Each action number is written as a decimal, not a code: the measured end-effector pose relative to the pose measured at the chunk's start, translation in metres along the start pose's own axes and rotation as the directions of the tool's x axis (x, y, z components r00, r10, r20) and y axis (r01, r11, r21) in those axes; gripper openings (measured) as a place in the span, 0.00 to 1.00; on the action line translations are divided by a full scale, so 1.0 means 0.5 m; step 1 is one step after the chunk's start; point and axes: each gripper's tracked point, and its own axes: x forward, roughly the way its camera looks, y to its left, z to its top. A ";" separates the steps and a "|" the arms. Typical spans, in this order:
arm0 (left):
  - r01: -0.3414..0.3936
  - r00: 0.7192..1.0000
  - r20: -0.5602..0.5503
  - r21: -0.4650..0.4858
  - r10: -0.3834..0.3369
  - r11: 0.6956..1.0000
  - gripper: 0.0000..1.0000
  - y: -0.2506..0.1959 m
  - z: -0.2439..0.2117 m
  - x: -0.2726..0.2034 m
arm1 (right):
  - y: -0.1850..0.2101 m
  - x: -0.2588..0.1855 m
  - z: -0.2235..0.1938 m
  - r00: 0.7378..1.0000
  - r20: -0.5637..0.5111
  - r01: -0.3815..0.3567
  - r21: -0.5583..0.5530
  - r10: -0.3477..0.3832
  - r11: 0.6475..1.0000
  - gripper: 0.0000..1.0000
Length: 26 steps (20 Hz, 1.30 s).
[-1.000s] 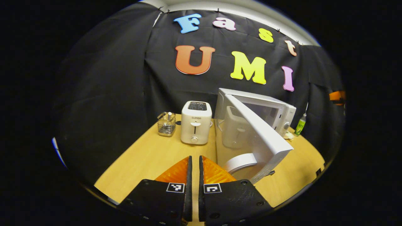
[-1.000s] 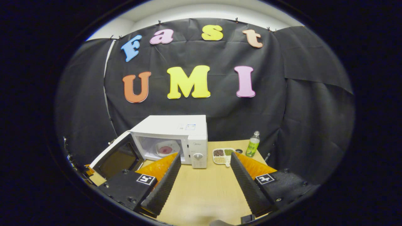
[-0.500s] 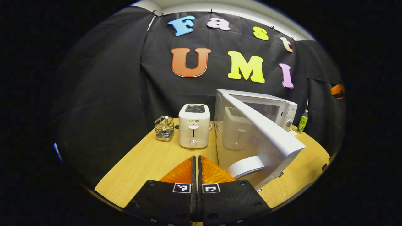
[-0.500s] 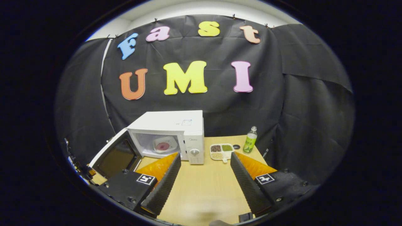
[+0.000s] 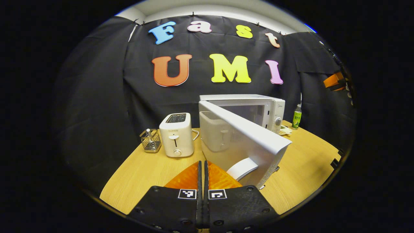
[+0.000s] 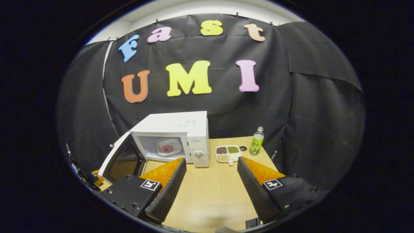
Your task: Open the microwave oven with the left hand, put the food in, and close the microwave oven.
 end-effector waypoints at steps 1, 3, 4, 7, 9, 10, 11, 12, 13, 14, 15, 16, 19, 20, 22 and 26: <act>0.027 1.000 0.000 -0.005 -0.027 1.000 0.00 -0.024 0.002 0.001 | -0.007 0.000 0.002 1.000 0.001 0.001 -0.002 -0.001 1.000 1.00; 0.077 0.997 -0.004 -0.020 -0.077 0.997 0.00 -0.067 0.006 0.007 | -0.017 0.000 0.004 1.000 0.001 0.000 -0.003 0.000 1.000 1.00; 0.090 0.996 0.000 -0.015 -0.090 0.996 0.00 -0.085 0.010 0.012 | -0.024 0.003 0.006 1.000 0.001 0.001 -0.002 -0.001 1.000 0.92; 0.124 0.992 0.006 0.000 -0.124 0.992 0.00 -0.135 0.022 0.034 | -0.044 0.001 0.016 1.000 0.002 0.003 0.005 -0.003 1.000 1.00; 0.150 0.989 0.015 -0.004 -0.149 0.989 0.00 -0.172 0.030 0.045 | -0.060 -0.003 0.021 1.000 0.002 0.003 0.005 -0.003 1.000 1.00; 0.159 0.987 0.015 -0.004 -0.159 0.987 0.00 -0.187 0.033 0.052 | -0.066 -0.003 0.021 1.000 -0.001 -0.001 0.010 0.001 1.000 1.00; 0.166 0.986 0.016 -0.004 -0.166 0.986 0.00 -0.203 0.036 0.061 | -0.071 -0.004 0.025 1.000 0.000 -0.003 0.015 0.003 1.000 1.00; 0.175 0.984 0.015 -0.003 -0.175 0.985 0.00 -0.220 0.039 0.070 | -0.079 -0.001 0.027 1.000 -0.003 -0.005 0.019 0.005 1.000 1.00; 0.183 0.983 0.019 0.000 -0.183 0.983 0.00 -0.237 0.043 0.079 | -0.086 0.004 0.027 1.000 -0.003 -0.008 0.021 0.008 1.000 1.00; 0.190 0.982 0.021 0.000 -0.190 0.982 0.10 -0.254 0.048 0.089 | -0.095 0.007 0.029 1.000 -0.006 -0.006 0.021 0.006 1.000 1.00; 0.196 0.980 0.021 0.001 -0.196 0.981 0.00 -0.270 0.051 0.100 | -0.105 0.011 0.027 1.000 -0.007 -0.005 0.021 0.005 1.000 1.00; 0.201 0.979 0.025 0.004 -0.201 0.980 0.00 -0.285 0.057 0.110 | -0.111 0.011 0.029 1.000 -0.007 -0.005 0.023 0.005 1.000 1.00; 0.223 0.974 0.027 0.008 -0.223 0.975 0.00 -0.328 0.069 0.145 | -0.130 0.018 0.036 1.000 -0.005 -0.003 0.018 0.004 1.000 0.92; 0.226 0.974 0.026 0.002 -0.226 0.974 0.00 -0.339 0.072 0.158 | -0.141 0.022 0.034 1.000 -0.009 0.002 0.014 -0.002 1.000 1.00; 0.224 0.974 0.024 0.001 -0.224 0.975 0.00 -0.358 0.077 0.189 | -0.156 0.028 0.032 1.000 -0.014 -0.002 0.021 0.002 1.000 1.00; 0.234 0.972 0.028 -0.017 -0.233 0.972 0.00 -0.395 0.094 0.247 | -0.194 0.051 0.038 1.000 -0.025 0.013 0.025 -0.012 1.000 1.00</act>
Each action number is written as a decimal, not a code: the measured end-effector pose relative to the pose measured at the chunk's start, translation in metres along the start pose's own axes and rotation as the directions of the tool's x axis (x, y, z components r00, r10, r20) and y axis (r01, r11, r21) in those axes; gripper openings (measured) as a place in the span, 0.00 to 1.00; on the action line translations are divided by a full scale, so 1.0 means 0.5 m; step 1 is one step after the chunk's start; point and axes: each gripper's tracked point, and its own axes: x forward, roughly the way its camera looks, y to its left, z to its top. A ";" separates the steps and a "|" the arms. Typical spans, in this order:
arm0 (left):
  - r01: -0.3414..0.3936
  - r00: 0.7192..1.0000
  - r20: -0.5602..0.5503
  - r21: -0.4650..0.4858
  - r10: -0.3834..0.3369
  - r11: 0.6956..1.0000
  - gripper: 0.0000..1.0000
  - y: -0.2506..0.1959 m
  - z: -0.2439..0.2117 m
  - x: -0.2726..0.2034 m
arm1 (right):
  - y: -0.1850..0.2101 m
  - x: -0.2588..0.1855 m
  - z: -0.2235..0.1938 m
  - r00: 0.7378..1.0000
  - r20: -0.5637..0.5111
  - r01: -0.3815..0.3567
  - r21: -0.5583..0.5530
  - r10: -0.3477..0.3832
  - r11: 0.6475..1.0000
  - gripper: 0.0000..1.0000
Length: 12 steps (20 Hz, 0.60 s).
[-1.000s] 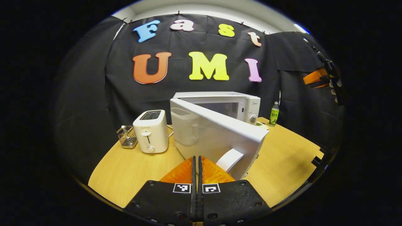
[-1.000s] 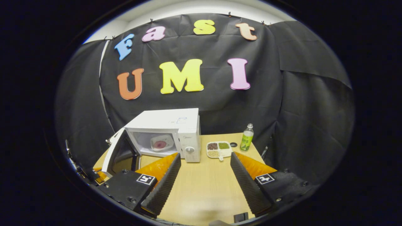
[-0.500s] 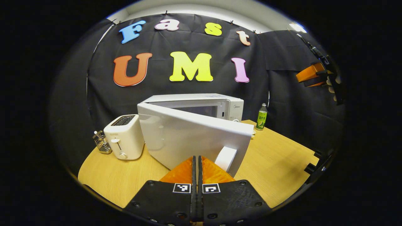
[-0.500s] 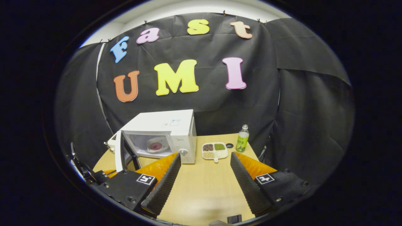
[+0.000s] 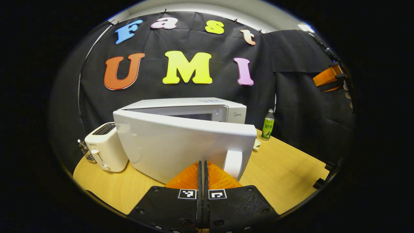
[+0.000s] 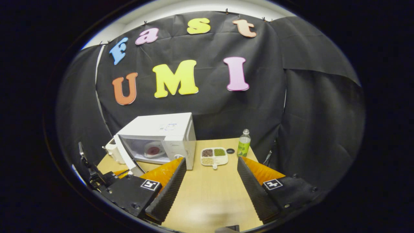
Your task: Open the microwave oven with the left hand, put the food in, and close the microwave oven.
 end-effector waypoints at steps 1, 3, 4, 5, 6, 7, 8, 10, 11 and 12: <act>0.002 1.000 -0.001 -0.008 -0.002 1.000 0.00 -0.006 0.002 0.017 | -0.009 0.004 0.002 1.000 -0.002 0.005 0.006 -0.005 1.000 1.00; 0.008 1.000 -0.003 -0.001 -0.008 1.000 0.00 -0.014 0.006 0.050 | -0.025 0.011 0.000 1.000 -0.003 0.016 0.014 -0.016 1.000 1.00; 0.007 1.000 -0.004 0.009 -0.007 1.000 0.00 -0.019 0.007 0.065 | -0.033 0.015 0.002 1.000 -0.002 0.022 0.016 -0.022 1.000 1.00; 0.009 1.000 -0.003 0.018 -0.009 1.000 0.00 -0.022 0.010 0.082 | -0.043 0.017 0.005 1.000 -0.001 0.030 0.021 -0.030 0.999 1.00; 0.013 1.000 -0.001 0.020 -0.013 1.000 0.00 -0.025 0.013 0.100 | -0.049 0.018 0.007 0.999 0.001 0.035 0.027 -0.035 0.999 1.00; 0.015 1.000 -0.002 0.016 -0.015 1.000 0.00 -0.027 0.016 0.118 | -0.056 0.022 0.008 0.999 0.001 0.041 0.034 -0.042 0.999 1.00; 0.016 1.000 -0.003 0.012 -0.016 1.000 0.00 -0.029 0.019 0.137 | -0.063 0.024 0.009 0.999 -0.001 0.047 0.038 -0.047 0.998 1.00; 0.008 1.000 -0.003 0.006 -0.008 1.000 0.00 -0.027 0.025 0.172 | -0.073 0.030 0.005 0.998 -0.008 0.056 0.039 -0.056 0.998 0.92; 0.003 1.000 -0.004 0.003 -0.003 1.000 0.00 -0.025 0.029 0.188 | -0.079 0.033 0.004 0.998 -0.012 0.058 0.036 -0.058 0.998 1.00; -0.001 1.000 -0.001 0.001 0.001 1.000 0.00 -0.024 0.033 0.205 | -0.084 0.036 0.005 0.998 -0.015 0.064 0.034 -0.063 0.997 1.00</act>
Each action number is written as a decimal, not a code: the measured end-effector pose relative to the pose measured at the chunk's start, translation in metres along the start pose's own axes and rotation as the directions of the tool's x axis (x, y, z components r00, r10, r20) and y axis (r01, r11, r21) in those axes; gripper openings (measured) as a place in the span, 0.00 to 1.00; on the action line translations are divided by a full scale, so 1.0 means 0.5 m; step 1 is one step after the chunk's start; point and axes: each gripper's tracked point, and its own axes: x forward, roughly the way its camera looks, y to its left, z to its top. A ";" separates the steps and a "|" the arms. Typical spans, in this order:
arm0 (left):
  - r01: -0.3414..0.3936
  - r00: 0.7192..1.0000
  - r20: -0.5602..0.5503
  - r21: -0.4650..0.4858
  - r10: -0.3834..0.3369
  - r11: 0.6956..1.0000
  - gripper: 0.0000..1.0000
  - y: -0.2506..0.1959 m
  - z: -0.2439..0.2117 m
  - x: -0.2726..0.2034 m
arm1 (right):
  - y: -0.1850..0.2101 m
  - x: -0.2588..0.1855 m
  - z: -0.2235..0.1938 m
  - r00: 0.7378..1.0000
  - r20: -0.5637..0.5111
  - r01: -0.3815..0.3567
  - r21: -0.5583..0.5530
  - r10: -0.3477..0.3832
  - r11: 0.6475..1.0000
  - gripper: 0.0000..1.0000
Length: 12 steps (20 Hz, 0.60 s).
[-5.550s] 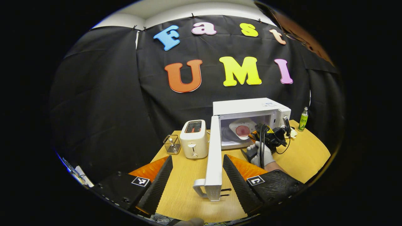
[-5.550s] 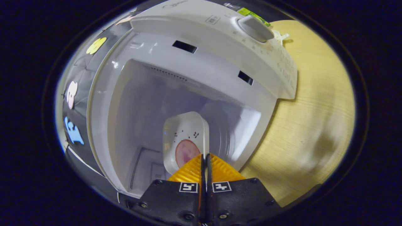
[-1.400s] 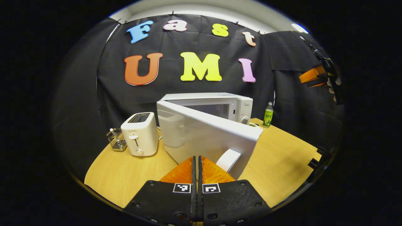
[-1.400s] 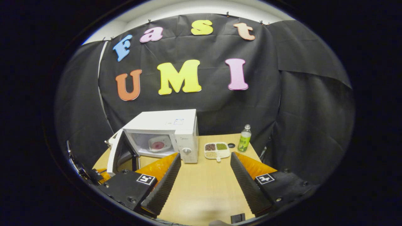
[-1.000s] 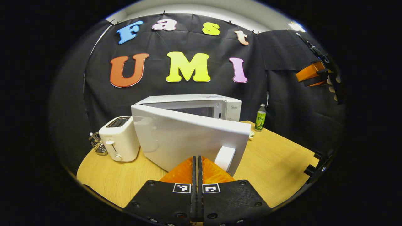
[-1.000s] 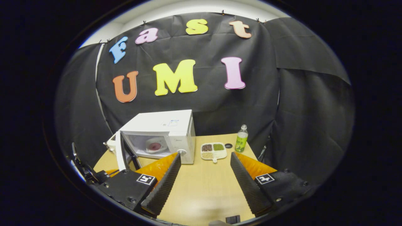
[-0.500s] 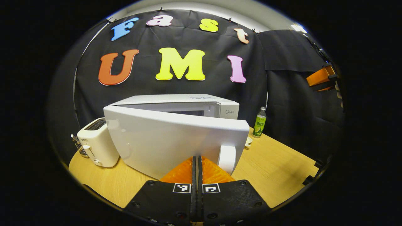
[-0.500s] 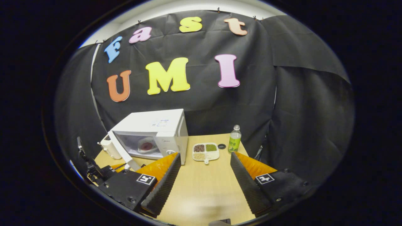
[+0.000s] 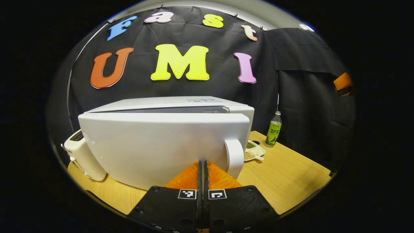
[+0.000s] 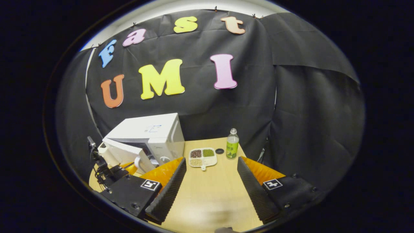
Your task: Open the microwave oven with the left hand, put the food in, and close the microwave oven.
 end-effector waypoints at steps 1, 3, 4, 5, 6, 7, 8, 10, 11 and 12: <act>-0.004 1.000 -0.003 -0.003 0.004 1.000 0.00 0.001 0.001 0.015 | -0.005 0.005 0.000 1.000 -0.004 0.002 0.002 -0.002 1.000 1.00; -0.010 1.000 -0.003 0.004 0.010 1.000 0.00 0.002 0.007 0.043 | -0.010 0.015 -0.002 1.000 -0.015 0.001 0.012 -0.001 1.000 1.00; -0.013 1.000 -0.004 0.010 0.013 1.000 0.00 0.003 0.009 0.056 | -0.011 0.020 -0.004 1.000 -0.018 -0.001 0.013 0.001 1.000 1.00; -0.019 1.000 -0.007 0.015 0.019 1.000 0.00 0.005 0.011 0.068 | -0.018 0.025 -0.004 1.000 -0.022 0.005 0.011 -0.005 1.000 0.92; -0.018 1.000 -0.016 0.013 0.018 1.000 0.00 0.003 0.008 0.076 | -0.022 0.029 -0.009 1.000 -0.029 0.006 0.015 -0.005 1.000 1.00; -0.018 1.000 -0.023 0.013 0.019 1.000 0.00 -0.002 0.003 0.076 | -0.025 0.033 -0.011 0.999 -0.032 0.007 0.017 -0.006 1.000 0.92; -0.021 0.999 -0.025 0.022 0.022 1.000 0.00 -0.003 0.001 0.079 | -0.042 0.037 -0.016 0.999 -0.035 0.008 0.019 -0.007 1.000 0.92; -0.027 0.999 -0.030 0.040 0.029 0.999 0.00 -0.006 -0.002 0.082 | -0.051 0.043 -0.022 0.999 -0.042 0.010 0.025 -0.008 1.000 0.92; -0.027 0.999 -0.032 0.038 0.028 0.999 0.00 -0.009 -0.002 0.085 | -0.052 0.046 -0.025 0.999 -0.046 0.008 0.028 -0.007 1.000 1.00; -0.032 0.999 -0.032 0.037 0.034 0.999 0.00 -0.007 -0.002 0.088 | -0.054 0.050 -0.025 0.999 -0.048 0.008 0.030 -0.007 1.000 0.92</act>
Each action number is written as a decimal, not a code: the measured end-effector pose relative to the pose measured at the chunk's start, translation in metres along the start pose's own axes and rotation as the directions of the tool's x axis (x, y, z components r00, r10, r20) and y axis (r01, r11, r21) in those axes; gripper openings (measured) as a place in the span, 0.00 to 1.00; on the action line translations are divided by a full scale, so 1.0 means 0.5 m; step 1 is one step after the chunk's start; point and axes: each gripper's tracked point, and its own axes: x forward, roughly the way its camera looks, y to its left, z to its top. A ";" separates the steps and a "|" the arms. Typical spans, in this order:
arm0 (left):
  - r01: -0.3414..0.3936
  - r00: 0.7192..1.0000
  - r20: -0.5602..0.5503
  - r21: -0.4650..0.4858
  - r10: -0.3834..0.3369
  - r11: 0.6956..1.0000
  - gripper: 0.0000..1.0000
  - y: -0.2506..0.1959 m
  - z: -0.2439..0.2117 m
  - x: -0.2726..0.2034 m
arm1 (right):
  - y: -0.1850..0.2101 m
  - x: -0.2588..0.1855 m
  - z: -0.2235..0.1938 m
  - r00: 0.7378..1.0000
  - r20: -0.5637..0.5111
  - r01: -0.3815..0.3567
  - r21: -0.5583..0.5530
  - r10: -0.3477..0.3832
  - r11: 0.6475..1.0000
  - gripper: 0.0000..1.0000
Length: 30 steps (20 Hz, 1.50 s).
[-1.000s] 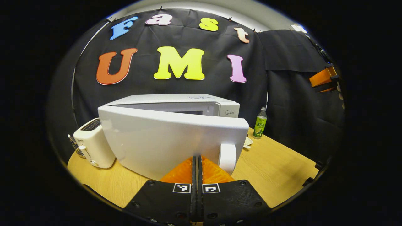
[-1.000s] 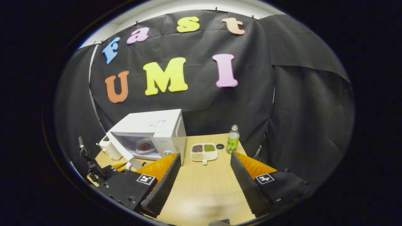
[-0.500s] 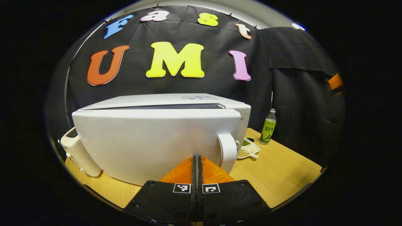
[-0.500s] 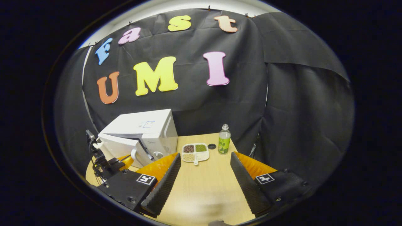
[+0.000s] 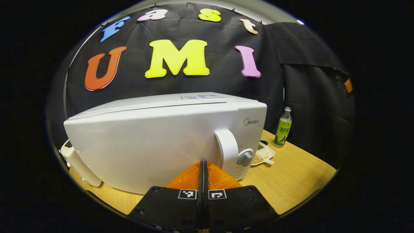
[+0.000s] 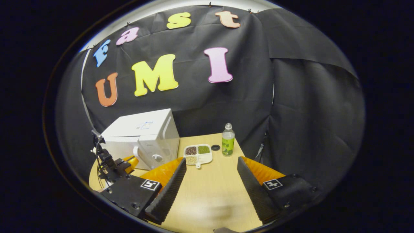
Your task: Open the microwave oven with the left hand, put the food in, and close the microwave oven.
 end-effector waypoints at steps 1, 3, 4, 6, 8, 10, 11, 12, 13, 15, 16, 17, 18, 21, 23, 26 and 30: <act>-0.002 1.000 0.002 -0.004 0.002 1.000 0.00 0.001 0.002 0.005 | -0.001 0.004 -0.001 1.000 -0.003 -0.001 0.001 0.001 1.000 0.92; -0.014 0.999 -0.033 -0.040 0.013 0.999 0.00 0.003 -0.002 0.009 | 0.003 0.005 -0.001 1.000 -0.008 -0.008 0.002 0.008 1.000 0.92; -0.013 1.000 -0.025 -0.044 0.012 0.999 0.00 0.002 -0.001 0.013 | 0.007 0.003 0.001 1.000 -0.001 -0.013 -0.004 0.013 1.000 0.92; -0.073 0.997 -0.039 -0.004 0.073 0.997 0.00 0.029 -0.001 0.000 | 0.023 -0.004 0.008 0.999 0.012 -0.029 -0.014 0.029 0.999 1.00; -0.095 0.995 0.019 -0.021 0.096 0.995 0.00 0.037 0.054 -0.042 | 0.048 -0.007 0.012 0.998 0.020 -0.052 -0.034 0.053 0.998 1.00; -0.080 0.993 0.081 -0.037 0.083 0.996 0.07 0.032 0.109 -0.105 | 0.077 -0.010 0.021 0.996 0.036 -0.080 -0.042 0.081 0.996 1.00; -0.093 0.989 0.111 -0.033 0.096 0.995 0.37 0.041 0.135 -0.137 | 0.096 -0.013 0.025 0.994 0.043 -0.098 -0.045 0.100 0.994 1.00; -0.122 0.982 0.140 -0.019 0.123 0.992 0.66 0.058 0.160 -0.178 | 0.114 -0.017 0.028 0.992 0.054 -0.113 -0.049 0.116 0.992 1.00; -0.139 0.976 0.166 -0.004 0.138 0.990 0.96 0.070 0.181 -0.213 | 0.130 -0.020 0.032 0.989 0.067 -0.125 -0.052 0.128 0.991 1.00; -0.145 0.972 0.187 -0.001 0.143 0.989 0.96 0.083 0.207 -0.285 | 0.161 -0.035 0.037 0.985 0.088 -0.140 -0.065 0.145 0.988 1.00; -0.153 0.972 0.181 -0.011 0.152 0.988 0.96 0.095 0.213 -0.320 | 0.176 -0.047 0.041 0.983 0.101 -0.146 -0.074 0.153 0.987 0.92; -0.170 0.969 0.180 -0.025 0.171 0.985 0.96 0.111 0.221 -0.353 | 0.190 -0.061 0.045 0.980 0.117 -0.150 -0.087 0.159 0.985 0.92; -0.183 0.964 0.185 -0.044 0.188 0.982 0.96 0.127 0.234 -0.385 | 0.201 -0.072 0.048 0.978 0.132 -0.151 -0.098 0.163 0.984 0.92; -0.223 0.956 0.174 -0.094 0.236 0.970 0.96 0.166 0.253 -0.469 | 0.228 -0.110 0.057 0.969 0.178 -0.146 -0.136 0.169 0.980 1.00; -0.254 0.948 0.171 -0.108 0.269 0.961 0.96 0.190 0.263 -0.521 | 0.245 -0.137 0.067 0.961 0.220 -0.136 -0.155 0.168 0.979 1.00; -0.306 0.932 0.176 -0.089 0.318 0.948 0.97 0.222 0.280 -0.583 | 0.267 -0.171 0.078 0.948 0.266 -0.135 -0.152 0.172 0.979 0.92; -0.308 0.926 0.193 -0.110 0.324 0.945 0.97 0.222 0.323 -0.634 | 0.287 -0.214 0.094 0.932 0.318 -0.129 -0.153 0.173 0.980 0.92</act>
